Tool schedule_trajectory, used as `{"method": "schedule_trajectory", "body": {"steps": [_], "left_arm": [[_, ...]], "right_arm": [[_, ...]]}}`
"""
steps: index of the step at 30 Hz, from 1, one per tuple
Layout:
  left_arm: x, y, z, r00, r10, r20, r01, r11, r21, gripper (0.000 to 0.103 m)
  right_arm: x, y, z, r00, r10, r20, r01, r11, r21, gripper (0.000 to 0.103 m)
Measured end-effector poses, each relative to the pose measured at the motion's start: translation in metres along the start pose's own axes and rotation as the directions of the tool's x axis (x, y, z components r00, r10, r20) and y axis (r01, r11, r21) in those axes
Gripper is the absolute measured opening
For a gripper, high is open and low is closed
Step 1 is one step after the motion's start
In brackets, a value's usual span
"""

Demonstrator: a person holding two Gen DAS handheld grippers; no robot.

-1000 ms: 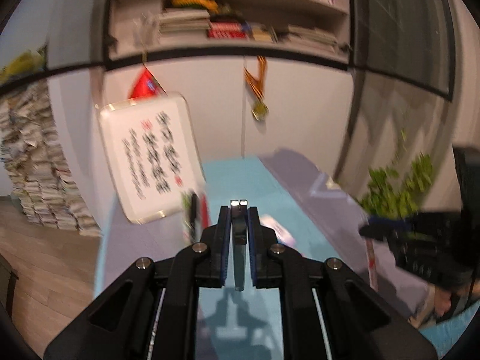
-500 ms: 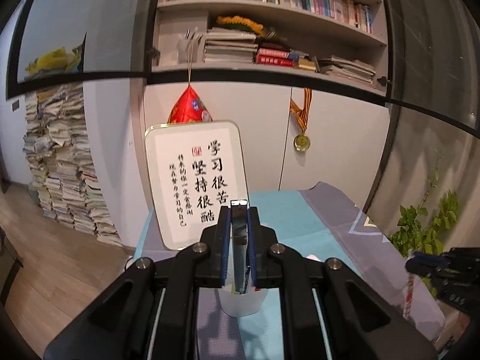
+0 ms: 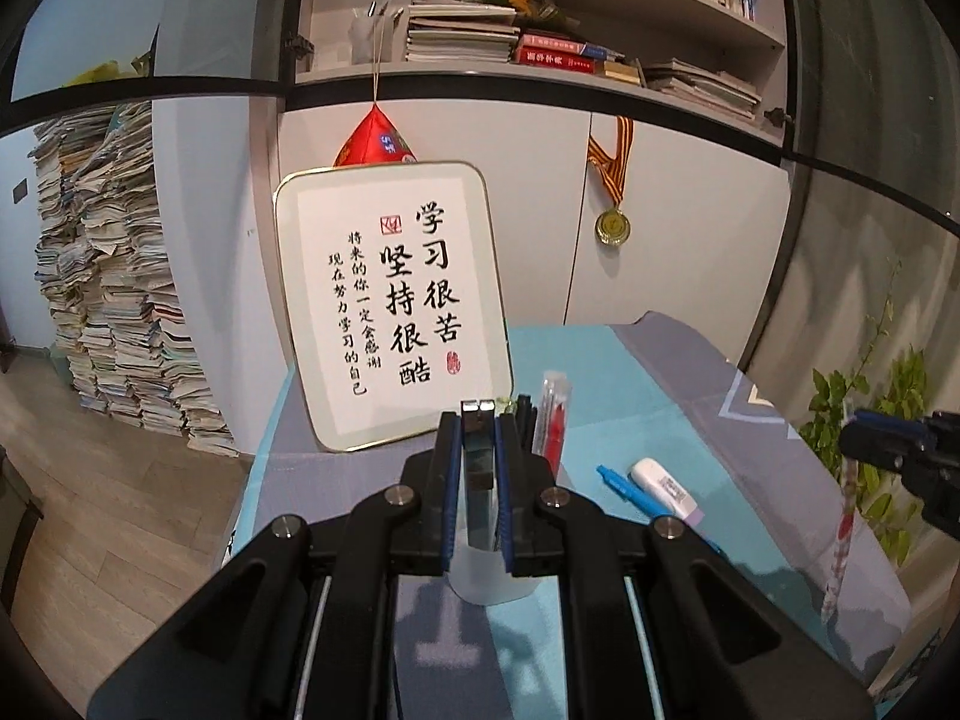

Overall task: Organize stationery
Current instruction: 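Lower the metal ruler into the frosted cup and open the left gripper, then lower the pink pencil into the frosted cup and open the right gripper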

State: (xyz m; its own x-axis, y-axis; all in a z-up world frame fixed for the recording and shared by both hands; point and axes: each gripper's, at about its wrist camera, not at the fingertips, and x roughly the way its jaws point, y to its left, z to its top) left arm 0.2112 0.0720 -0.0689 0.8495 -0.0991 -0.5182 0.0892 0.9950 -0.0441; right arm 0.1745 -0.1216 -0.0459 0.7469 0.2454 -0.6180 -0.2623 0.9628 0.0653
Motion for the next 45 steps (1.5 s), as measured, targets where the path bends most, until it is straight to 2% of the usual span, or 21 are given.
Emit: {"method": "schedule_trajectory", "body": {"steps": [14, 22, 30, 34, 36, 42, 45], "left_arm": [[0.015, -0.004, -0.014, 0.998, -0.031, -0.061, 0.033, 0.999, 0.025, 0.009], [-0.003, -0.003, -0.016, 0.999, -0.014, -0.032, 0.015, 0.999, 0.043, 0.013], [-0.042, 0.011, -0.023, 1.000, 0.004, -0.008, -0.004, 1.000, 0.026, 0.016], [-0.058, 0.022, -0.031, 0.998, 0.060, 0.016, -0.060, 0.998, 0.024, 0.028], [-0.062, 0.025, -0.038, 0.997, 0.080, 0.022, -0.081, 0.996, 0.033, 0.028], [-0.056, 0.037, -0.050, 0.999, 0.047, -0.023, -0.047, 0.999, -0.003, 0.028], [-0.053, 0.041, -0.053, 0.998, 0.043, -0.038, -0.043, 0.999, -0.010, 0.028]], "right_arm": [[0.012, 0.008, 0.005, 1.000, -0.005, -0.017, 0.005, 1.000, -0.007, 0.014], [0.009, 0.015, 0.012, 1.000, -0.004, 0.002, 0.004, 1.000, -0.007, 0.014], [0.011, 0.055, 0.037, 0.999, 0.029, 0.028, -0.026, 0.996, -0.082, 0.014], [0.012, 0.081, 0.051, 0.997, 0.056, 0.059, -0.049, 0.991, -0.121, 0.014], [0.012, 0.092, 0.058, 0.995, 0.067, 0.079, -0.057, 0.990, -0.132, 0.014], [0.019, 0.114, 0.076, 0.989, 0.100, 0.110, -0.086, 0.988, -0.128, 0.014], [0.033, 0.126, 0.083, 0.989, 0.089, 0.119, -0.071, 0.987, -0.144, 0.014]]}}
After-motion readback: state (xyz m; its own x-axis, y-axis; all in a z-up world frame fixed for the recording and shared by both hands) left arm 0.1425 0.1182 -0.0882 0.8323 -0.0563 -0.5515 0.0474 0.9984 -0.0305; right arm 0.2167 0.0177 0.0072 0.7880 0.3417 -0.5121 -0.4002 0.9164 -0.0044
